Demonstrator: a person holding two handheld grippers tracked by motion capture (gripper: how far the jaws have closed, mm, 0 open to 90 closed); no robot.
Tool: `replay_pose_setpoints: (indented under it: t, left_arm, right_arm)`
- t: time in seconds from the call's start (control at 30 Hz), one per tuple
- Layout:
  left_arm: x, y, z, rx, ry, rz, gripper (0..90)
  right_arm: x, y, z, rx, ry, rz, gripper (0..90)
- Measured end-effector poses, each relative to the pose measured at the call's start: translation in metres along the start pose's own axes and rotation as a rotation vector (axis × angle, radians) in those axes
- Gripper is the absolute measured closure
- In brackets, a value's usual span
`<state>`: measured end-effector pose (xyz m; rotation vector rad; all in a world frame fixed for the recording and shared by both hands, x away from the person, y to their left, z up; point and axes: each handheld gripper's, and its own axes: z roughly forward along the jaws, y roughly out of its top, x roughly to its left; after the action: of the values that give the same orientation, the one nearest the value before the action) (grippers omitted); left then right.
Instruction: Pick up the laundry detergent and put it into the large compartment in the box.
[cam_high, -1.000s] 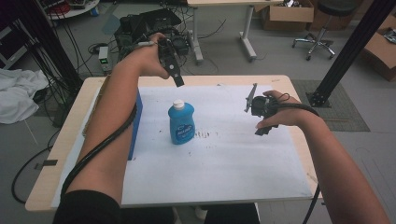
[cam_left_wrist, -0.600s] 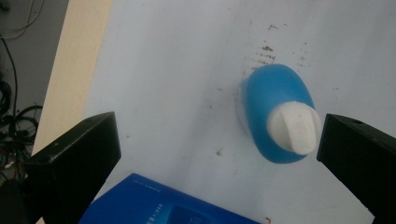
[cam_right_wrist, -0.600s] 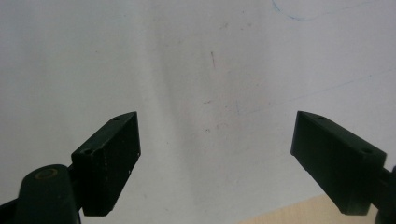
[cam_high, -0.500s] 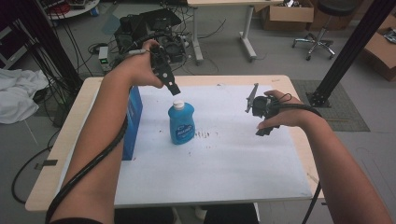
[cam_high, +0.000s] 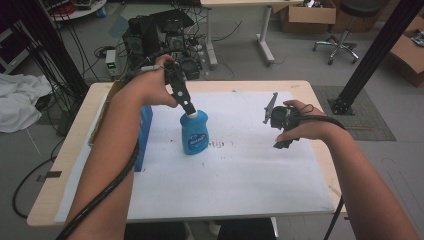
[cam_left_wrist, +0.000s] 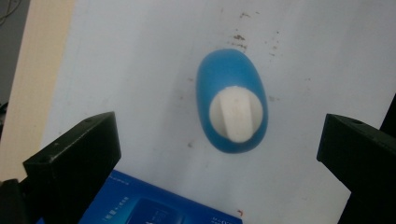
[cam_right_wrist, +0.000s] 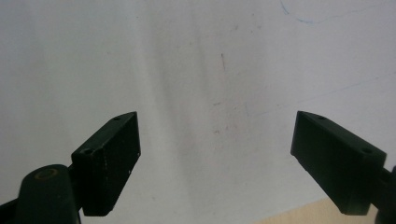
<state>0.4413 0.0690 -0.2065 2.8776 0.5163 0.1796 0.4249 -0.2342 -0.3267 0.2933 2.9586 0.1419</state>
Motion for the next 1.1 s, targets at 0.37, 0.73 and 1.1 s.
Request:
replay_pose_setpoints:
  t: [0.37,0.73,1.1]
  left_arm:
    - [-0.011,0.003,0.022,0.051,-0.020,0.007,0.1]
    - [-0.010,0.011,0.044,0.087,-0.033,0.018,0.1]
    - [-0.010,0.014,0.064,0.124,-0.043,0.019,0.0]
  right_arm:
    - [0.007,0.003,0.000,-0.019,-0.001,-0.012,15.9]
    - [0.009,0.002,0.003,-0.022,0.002,-0.016,15.9]
    - [0.010,0.005,0.008,-0.023,0.011,-0.021,15.9]
